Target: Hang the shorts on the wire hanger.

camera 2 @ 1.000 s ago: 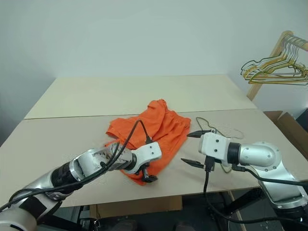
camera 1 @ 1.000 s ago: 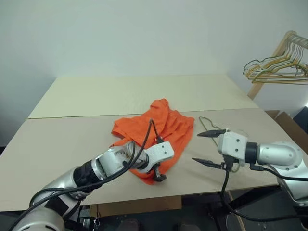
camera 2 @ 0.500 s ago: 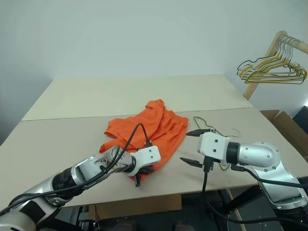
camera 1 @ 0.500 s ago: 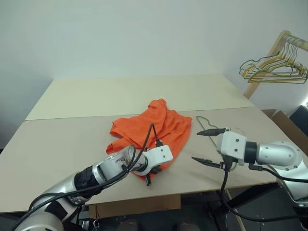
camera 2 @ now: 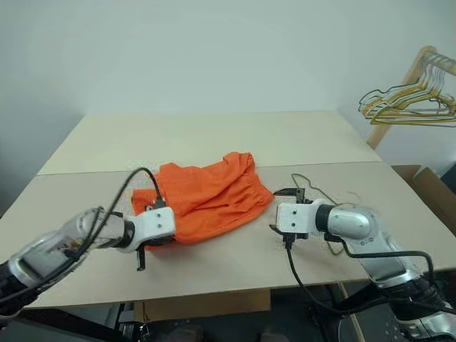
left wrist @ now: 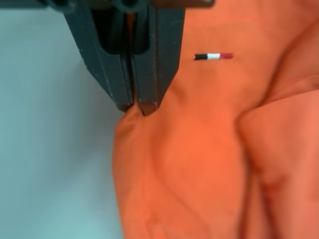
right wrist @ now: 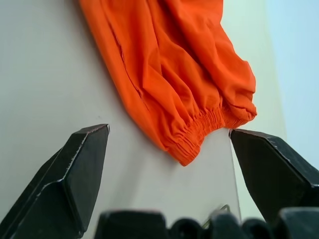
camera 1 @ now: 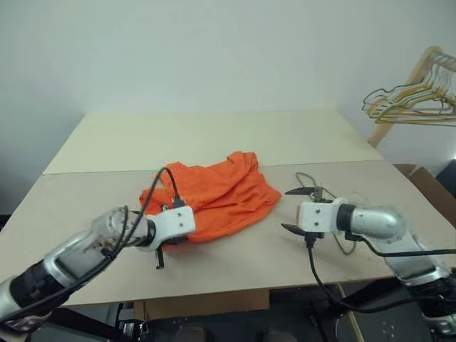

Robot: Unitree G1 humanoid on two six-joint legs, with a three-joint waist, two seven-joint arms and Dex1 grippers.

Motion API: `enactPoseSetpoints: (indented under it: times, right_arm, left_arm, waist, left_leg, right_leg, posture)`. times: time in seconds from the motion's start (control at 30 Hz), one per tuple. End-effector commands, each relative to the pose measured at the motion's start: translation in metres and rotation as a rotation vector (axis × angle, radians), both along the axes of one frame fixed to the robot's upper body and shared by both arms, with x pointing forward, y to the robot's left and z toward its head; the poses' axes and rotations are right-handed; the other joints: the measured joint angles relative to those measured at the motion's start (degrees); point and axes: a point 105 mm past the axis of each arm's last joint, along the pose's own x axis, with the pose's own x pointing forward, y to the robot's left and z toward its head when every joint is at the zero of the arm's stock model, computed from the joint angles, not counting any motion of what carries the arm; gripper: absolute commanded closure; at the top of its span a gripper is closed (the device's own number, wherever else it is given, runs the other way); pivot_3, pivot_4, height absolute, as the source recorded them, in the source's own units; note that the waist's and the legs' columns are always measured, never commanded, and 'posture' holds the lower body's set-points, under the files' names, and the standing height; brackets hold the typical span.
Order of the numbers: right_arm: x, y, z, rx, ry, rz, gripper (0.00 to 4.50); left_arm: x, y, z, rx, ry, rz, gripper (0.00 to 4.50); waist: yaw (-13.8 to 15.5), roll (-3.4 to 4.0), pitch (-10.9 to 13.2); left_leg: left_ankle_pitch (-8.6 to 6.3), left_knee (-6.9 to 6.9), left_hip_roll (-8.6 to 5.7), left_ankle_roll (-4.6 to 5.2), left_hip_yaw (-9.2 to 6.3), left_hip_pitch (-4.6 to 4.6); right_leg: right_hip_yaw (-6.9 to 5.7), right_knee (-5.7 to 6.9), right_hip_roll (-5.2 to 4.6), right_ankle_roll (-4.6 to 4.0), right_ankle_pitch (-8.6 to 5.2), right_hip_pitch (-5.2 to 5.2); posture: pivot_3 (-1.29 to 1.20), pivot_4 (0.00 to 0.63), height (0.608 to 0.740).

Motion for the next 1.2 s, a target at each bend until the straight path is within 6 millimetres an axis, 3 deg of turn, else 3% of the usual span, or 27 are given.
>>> enactPoseSetpoints:
  times: [0.03,0.27,0.37,0.47,0.83,1.03,1.1,1.2]
  right_arm:
    - [0.009,0.013,-0.012,-0.103,-0.128,0.052,0.0]
    - [0.041,0.016,-0.033,-0.257,-0.279,0.017,0.0]
    - [0.044,0.022,-0.035,-0.27,-0.3,0.045,0.0]
    - [0.042,0.029,-0.039,-0.253,-0.288,0.088,0.52]
    - [0.039,0.043,-0.046,-0.252,-0.291,0.156,4.35]
    - [0.034,0.024,-0.036,-0.261,-0.279,0.165,4.47]
    - [0.019,0.013,-0.029,-0.272,-0.245,0.224,4.47]
    - [-0.019,-0.003,-0.013,-0.25,-0.116,0.362,4.47]
  left_arm:
    - [-0.003,0.005,0.026,-0.042,-0.067,-0.01,4.49]
    - [-0.014,0.021,0.043,-0.069,-0.076,0.012,4.49]
    - [-0.018,0.026,0.045,-0.075,-0.08,0.012,4.49]
    - [-0.02,0.029,0.046,-0.077,-0.082,0.014,4.5]
    - [-0.021,0.031,0.044,-0.082,-0.08,0.015,4.5]
    - [-0.028,0.034,0.043,-0.109,-0.092,-0.031,4.5]
    - [-0.038,0.041,0.039,-0.063,-0.075,-0.107,4.5]
    - [-0.051,0.057,0.032,0.031,-0.053,-0.223,4.5]
  waist:
    - [-0.19,0.0,0.01]
    - [-0.32,0.07,0.27]
    - [-0.34,0.07,0.27]
    - [-0.22,0.08,0.28]
    - [-0.21,0.08,0.28]
    - [-0.19,0.12,0.3]
    - [0.12,0.17,0.34]
    - [0.22,0.24,0.42]
  left_leg:
    - [0.02,-0.01,-0.01,-0.04,0.01,0.0]
    - [0.07,0.01,-0.08,-0.12,0.05,0.0]
    - [0.11,0.0,-0.08,-0.19,0.04,0.03]
    - [0.14,0.0,-0.13,-0.24,0.01,0.05]
    - [0.14,0.0,-0.11,-0.23,0.0,0.06]
    - [0.13,0.0,-0.09,-0.23,0.0,0.06]
    - [0.12,-0.01,-0.09,-0.2,0.0,0.03]
    - [0.06,-0.01,-0.09,-0.13,0.02,0.01]
  right_leg:
    - [0.01,0.04,0.01,0.13,0.04,-0.05]
    - [0.04,0.24,0.0,0.29,0.04,-0.1]
    - [0.04,0.4,0.01,0.21,-0.03,-0.15]
    - [0.03,0.51,0.02,0.16,-0.11,-0.16]
    - [0.04,0.56,0.03,0.16,-0.1,-0.16]
    - [0.04,0.57,0.02,0.15,-0.1,-0.16]
    - [0.04,0.56,-0.04,0.18,-0.14,-0.2]
    - [0.02,0.56,-0.12,0.18,-0.24,-0.24]
  posture:
    - [0.13,0.0,0.74]
    - [0.17,0.0,0.74]
    - [0.17,0.0,0.74]
    - [0.18,0.0,0.74]
    - [0.18,0.0,0.74]
    - [0.18,0.0,0.74]
    - [0.17,0.0,0.74]
    - [0.16,0.0,0.74]
